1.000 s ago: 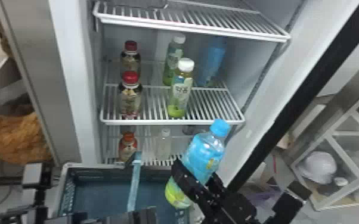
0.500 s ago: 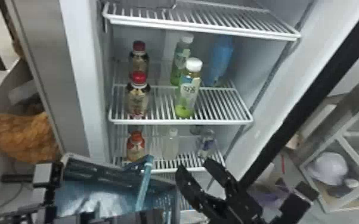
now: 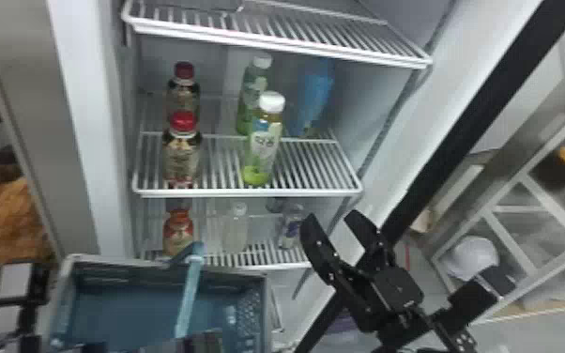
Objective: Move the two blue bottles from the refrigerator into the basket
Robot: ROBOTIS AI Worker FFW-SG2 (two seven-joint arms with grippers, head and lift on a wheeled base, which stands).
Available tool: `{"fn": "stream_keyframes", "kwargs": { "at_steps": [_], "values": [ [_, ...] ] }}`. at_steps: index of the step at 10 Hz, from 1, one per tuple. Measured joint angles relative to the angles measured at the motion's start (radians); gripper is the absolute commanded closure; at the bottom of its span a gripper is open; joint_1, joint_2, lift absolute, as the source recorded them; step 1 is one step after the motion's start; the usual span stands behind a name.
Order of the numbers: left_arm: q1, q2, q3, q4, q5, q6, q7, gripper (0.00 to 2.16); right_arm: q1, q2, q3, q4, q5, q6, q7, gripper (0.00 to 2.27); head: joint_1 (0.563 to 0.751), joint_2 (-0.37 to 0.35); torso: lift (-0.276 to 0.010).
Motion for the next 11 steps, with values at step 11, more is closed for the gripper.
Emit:
{"fn": "stream_keyframes", "kwargs": {
  "at_steps": [11],
  "values": [
    [-0.007,0.003,-0.015,0.0,0.0,0.004,0.002,1.17,-0.352,0.014,-0.042,0.263,0.116,-0.052,-0.105,0.24,0.695,-0.35,0.0]
  ]
}}
